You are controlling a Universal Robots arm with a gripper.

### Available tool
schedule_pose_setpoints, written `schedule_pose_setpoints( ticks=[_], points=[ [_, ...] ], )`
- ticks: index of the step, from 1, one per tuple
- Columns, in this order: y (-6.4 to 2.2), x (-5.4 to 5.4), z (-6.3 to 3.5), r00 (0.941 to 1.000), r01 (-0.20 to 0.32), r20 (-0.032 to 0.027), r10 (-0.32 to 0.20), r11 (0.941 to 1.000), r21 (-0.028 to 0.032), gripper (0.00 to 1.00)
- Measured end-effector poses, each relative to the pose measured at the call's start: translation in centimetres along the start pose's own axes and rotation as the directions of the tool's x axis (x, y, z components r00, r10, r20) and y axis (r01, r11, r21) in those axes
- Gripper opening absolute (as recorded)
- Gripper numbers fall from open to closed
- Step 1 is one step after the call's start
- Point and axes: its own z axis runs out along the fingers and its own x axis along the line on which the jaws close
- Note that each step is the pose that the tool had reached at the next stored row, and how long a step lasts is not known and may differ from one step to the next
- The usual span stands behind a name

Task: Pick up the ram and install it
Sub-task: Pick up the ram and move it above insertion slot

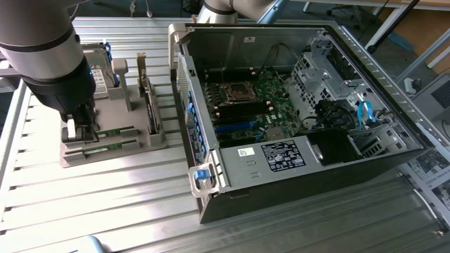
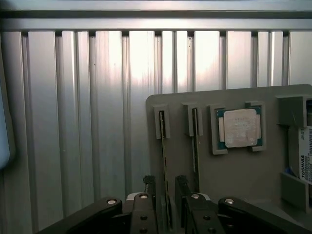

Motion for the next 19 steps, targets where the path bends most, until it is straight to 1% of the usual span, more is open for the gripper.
schedule_pose_setpoints(
  ticks=[19],
  points=[
    [0.0,0.02,0.66,1.0,0.003,0.0,-0.003,1.0,-0.0001,0.3]
  ],
)
